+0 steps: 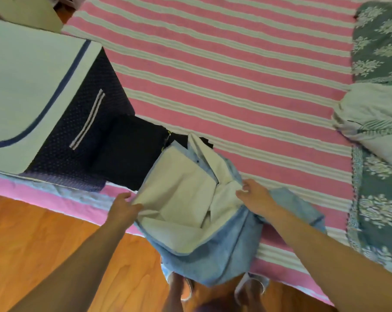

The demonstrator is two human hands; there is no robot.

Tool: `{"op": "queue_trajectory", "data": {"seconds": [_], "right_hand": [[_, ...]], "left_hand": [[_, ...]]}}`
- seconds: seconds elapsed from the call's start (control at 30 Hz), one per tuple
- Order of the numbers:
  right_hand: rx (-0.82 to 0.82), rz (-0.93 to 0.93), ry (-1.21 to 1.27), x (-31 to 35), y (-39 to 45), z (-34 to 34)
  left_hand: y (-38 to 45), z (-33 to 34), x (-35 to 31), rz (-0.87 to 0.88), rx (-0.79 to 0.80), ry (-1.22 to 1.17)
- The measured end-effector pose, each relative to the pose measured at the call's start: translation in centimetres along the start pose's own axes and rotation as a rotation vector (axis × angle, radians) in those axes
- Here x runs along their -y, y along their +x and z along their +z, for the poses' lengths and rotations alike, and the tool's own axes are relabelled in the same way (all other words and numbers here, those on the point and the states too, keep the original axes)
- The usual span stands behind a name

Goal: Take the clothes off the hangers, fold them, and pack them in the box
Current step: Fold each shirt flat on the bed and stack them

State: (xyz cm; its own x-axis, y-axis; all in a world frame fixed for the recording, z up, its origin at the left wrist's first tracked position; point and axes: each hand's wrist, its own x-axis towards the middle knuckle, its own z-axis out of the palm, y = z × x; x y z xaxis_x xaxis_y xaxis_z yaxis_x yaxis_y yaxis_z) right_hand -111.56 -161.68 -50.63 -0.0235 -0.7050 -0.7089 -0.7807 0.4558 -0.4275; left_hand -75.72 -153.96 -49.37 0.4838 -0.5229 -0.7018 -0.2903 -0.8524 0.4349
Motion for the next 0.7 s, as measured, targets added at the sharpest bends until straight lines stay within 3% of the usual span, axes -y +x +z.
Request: {"op": "queue_trajectory", "data": {"seconds": [0.1, 0.27, 0.37, 0.43, 0.5, 0.6, 0.63, 0.7], "right_hand": [[-0.085, -0.075, -0.169, 1.4, 3.9, 0.8], [-0.019, -0.021, -0.211, 3.3, 7.4, 3.1], [-0.006, 0.137, -0.053, 3.5, 7.5, 3.3], [0.005, 0.111, 0.004, 2.5, 6.2, 2.4], [-0.017, 0.05, -0.21, 1.0, 2.2, -1.0], [-0.117, 0.149, -0.514, -2.1, -5.4, -10.9], [-0.185, 0.198, -0.522, -3.1, -7.7, -15.1], [-0.382, 0.269, -0.417, -4.1, -11.4, -23.1]], "left_hand": [[0.7, 0.9, 1.2, -0.095, -0.105, -0.06], [0.9, 0.7, 3.9, -0.129, -0.147, -0.074], [-0.2, -0.2, 4.4, -0.042, -0.143, 0.035], [-1.9, -1.3, 3.7, 0.071, -0.141, 0.129], [-4.4, -3.2, 2.5, 0.144, -0.082, 0.282], [-8.0, -6.7, -1.4, 0.116, 0.123, 0.595], [-8.7, -7.7, -3.4, 0.11, 0.144, 0.598], [-10.1, -9.7, -8.7, 0.128, 0.114, 0.387]]}}
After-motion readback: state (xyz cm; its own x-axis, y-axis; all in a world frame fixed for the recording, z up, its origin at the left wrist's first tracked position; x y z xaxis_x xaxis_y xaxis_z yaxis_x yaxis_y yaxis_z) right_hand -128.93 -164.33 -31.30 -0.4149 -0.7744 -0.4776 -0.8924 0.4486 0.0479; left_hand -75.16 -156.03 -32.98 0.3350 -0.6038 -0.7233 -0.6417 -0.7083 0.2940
